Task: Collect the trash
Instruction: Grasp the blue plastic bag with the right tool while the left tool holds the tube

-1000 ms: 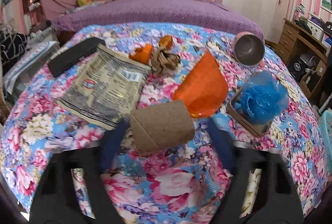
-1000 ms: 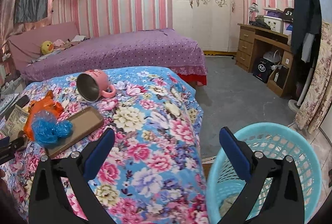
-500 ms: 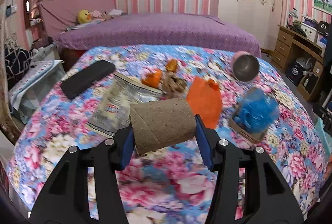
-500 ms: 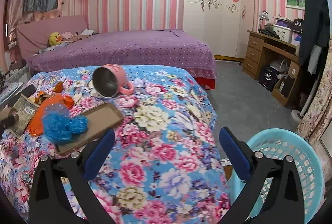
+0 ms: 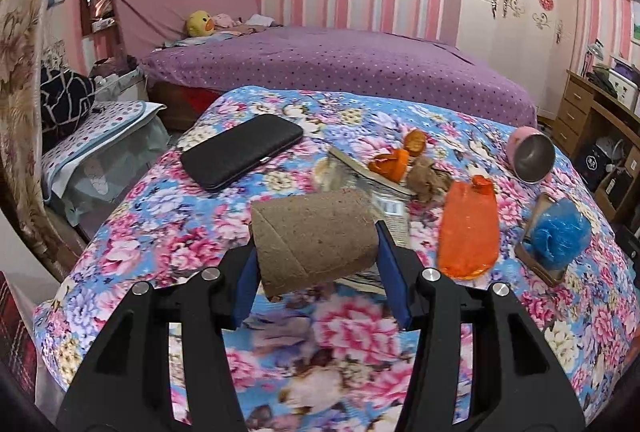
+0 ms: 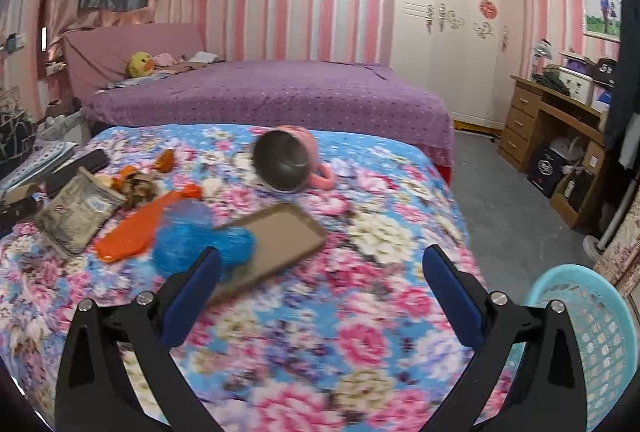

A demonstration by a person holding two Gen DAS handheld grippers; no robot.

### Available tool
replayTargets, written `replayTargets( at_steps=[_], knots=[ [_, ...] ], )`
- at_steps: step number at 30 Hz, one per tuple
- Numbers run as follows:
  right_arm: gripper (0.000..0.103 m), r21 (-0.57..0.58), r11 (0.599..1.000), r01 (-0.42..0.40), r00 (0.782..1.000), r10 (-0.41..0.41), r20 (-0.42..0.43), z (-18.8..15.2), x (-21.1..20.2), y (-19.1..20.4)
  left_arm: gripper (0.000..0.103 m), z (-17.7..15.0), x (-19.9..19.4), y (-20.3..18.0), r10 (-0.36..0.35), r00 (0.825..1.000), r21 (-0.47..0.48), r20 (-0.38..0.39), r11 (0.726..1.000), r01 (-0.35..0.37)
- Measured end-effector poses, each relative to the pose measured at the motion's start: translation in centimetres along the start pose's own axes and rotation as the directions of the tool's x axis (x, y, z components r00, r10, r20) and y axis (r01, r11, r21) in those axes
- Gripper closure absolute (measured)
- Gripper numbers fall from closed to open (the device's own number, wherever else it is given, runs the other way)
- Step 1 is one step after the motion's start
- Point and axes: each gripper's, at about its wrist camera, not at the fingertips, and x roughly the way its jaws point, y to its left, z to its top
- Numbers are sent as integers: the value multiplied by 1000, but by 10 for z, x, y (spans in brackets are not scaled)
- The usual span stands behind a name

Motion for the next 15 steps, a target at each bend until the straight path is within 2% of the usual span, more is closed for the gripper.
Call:
replayTargets(
  at_steps=[8,13,14,15],
  knots=[
    [5,-80,994,-81,997,80,-4,5,9,61,52,0,1,15,27,1000,-4,2,1000,-27],
    [6,-116,989,-92,994,85,-71,9,37,85,52,3,1,21,20,1000,-23,3,1000,-20],
    [13,-123,988,-97,992,86,-92,8,43,88,52,3,1,22,18,1000,-26,4,1000,-18],
    [28,-132,986,-103,989,88,-120,6,50,92,52,3,1,22,16,1000,-26,4,1000,-16]
  ],
)
